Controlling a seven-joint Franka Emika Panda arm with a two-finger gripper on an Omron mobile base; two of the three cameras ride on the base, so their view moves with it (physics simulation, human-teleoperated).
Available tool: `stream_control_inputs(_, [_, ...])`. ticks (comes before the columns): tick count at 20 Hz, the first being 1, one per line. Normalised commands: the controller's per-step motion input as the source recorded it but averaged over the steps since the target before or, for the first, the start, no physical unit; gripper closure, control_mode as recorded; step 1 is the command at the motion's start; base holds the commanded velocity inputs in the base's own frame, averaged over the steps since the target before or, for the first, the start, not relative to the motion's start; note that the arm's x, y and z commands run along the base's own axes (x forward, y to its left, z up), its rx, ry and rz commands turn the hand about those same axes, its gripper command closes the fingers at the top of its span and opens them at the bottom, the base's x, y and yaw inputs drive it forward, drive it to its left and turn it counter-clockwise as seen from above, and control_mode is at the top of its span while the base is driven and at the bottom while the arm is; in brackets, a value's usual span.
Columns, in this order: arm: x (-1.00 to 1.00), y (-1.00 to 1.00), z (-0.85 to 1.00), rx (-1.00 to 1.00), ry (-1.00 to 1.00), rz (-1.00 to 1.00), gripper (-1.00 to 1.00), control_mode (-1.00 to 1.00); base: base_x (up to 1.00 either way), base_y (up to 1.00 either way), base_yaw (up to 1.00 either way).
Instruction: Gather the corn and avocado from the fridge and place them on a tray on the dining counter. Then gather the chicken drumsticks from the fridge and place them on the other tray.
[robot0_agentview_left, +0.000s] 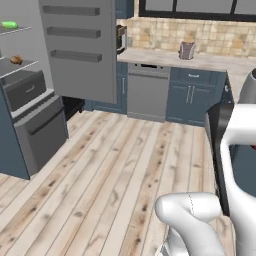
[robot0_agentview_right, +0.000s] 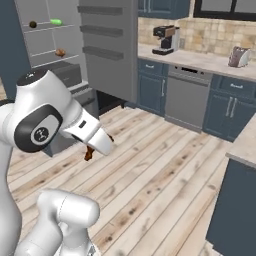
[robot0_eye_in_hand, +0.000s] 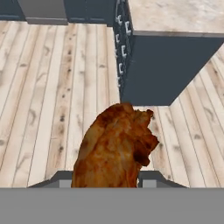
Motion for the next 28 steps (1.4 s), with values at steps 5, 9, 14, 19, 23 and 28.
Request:
stream_control_inputs(5, [0.0, 0.0, 0.0, 0.0, 0.0, 0.0, 1.0, 1.0, 0.0, -0.91, -0.04])
stream_control_inputs(9, [0.0, 0.0, 0.0, 0.0, 0.0, 0.0, 1.0, 1.0, 0.0, -0.91, -0.02])
stream_control_inputs(14, [0.0, 0.0, 0.0, 0.0, 0.0, 0.0, 1.0, 1.0, 0.0, -0.93, -0.01])
stream_control_inputs(19, [0.0, 0.0, 0.0, 0.0, 0.0, 0.0, 1.0, 1.0, 0.0, -0.96, 0.0])
stream_control_inputs(23, [0.0, 0.0, 0.0, 0.0, 0.0, 0.0, 1.0, 1.0, 0.0, -0.96, 0.0])
stream_control_inputs(28, [0.0, 0.0, 0.0, 0.0, 0.0, 0.0, 1.0, 1.0, 0.0, -0.98, 0.0])
